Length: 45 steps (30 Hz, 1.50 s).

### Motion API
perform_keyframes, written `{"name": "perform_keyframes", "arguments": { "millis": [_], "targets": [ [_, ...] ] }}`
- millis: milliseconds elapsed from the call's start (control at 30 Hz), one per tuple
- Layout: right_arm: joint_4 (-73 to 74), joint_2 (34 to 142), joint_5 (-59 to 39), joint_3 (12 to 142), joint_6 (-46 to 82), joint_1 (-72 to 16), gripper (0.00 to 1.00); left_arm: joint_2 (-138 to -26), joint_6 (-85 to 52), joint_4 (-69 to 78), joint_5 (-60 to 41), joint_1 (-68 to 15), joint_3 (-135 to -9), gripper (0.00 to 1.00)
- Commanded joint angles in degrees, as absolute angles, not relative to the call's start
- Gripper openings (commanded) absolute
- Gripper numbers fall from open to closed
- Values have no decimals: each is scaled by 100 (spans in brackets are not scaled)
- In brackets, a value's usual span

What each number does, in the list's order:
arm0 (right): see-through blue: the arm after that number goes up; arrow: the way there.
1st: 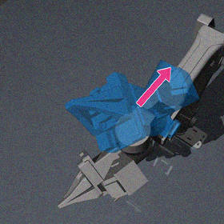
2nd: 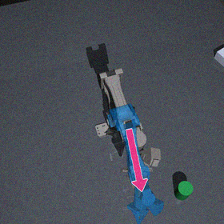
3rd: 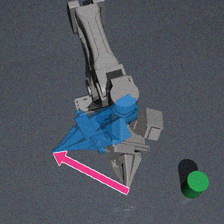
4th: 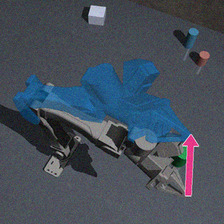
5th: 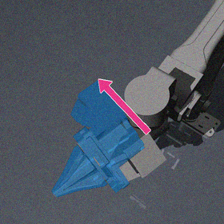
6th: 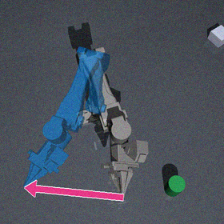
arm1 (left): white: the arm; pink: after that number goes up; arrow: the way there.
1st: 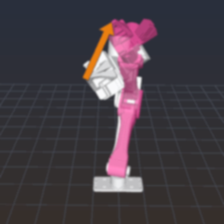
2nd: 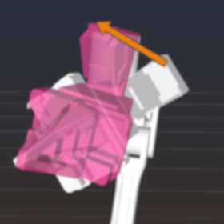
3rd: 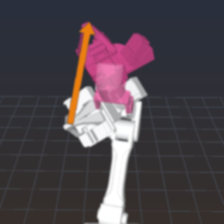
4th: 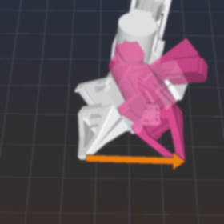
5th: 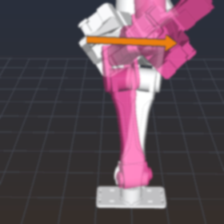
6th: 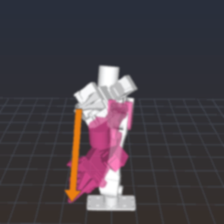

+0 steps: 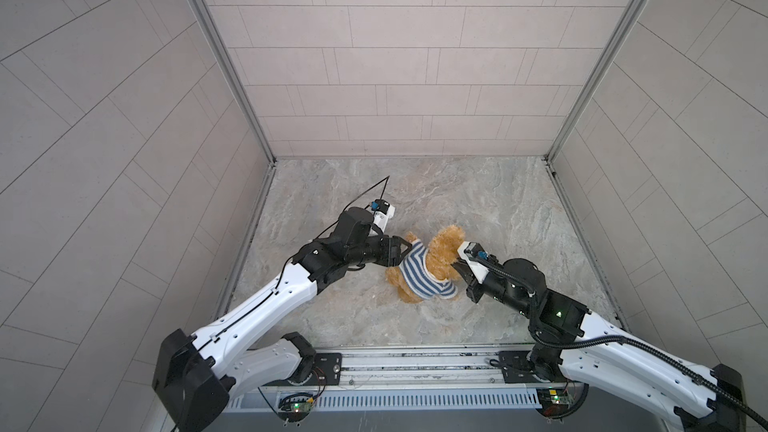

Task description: Dress the teddy bear

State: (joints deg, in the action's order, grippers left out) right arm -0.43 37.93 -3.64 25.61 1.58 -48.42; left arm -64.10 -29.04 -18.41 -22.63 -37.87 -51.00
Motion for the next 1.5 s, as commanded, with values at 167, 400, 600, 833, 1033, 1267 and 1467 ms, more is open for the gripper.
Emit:
{"name": "perform_keyframes", "arguments": {
  "millis": [167, 400, 600, 833, 1033, 1267, 1467],
  "targets": [
    [230, 3644, -493, 2641, 29, -4816, 0, -6349, -3141, -1740, -2261, -3735, -4778, 56],
    [259, 3577, -487, 2586, 37, -4819, 0, -6017, -3689, -1298, -2329, -3735, -3984, 54],
    [325, 3586, -476, 2569, 57, -4822, 0, -5932, -3994, -883, -2530, -3781, -3752, 52],
    [317, 3539, -405, 2513, 82, -4822, 0, -5911, -4191, -679, -2444, -4098, -3636, 37],
    [296, 3406, -246, 2424, 138, -4822, 0, -5776, -4218, -796, -2292, -4139, -3490, 11],
    [74, 3049, 535, 2278, 272, -4824, 0, -5555, -4127, -1060, -2195, -3864, -3321, 0],
    [-53, 2681, 1054, 2149, 413, -4820, 0, -5533, -3938, -1241, -2158, -3577, -3251, 0]
  ]
}}
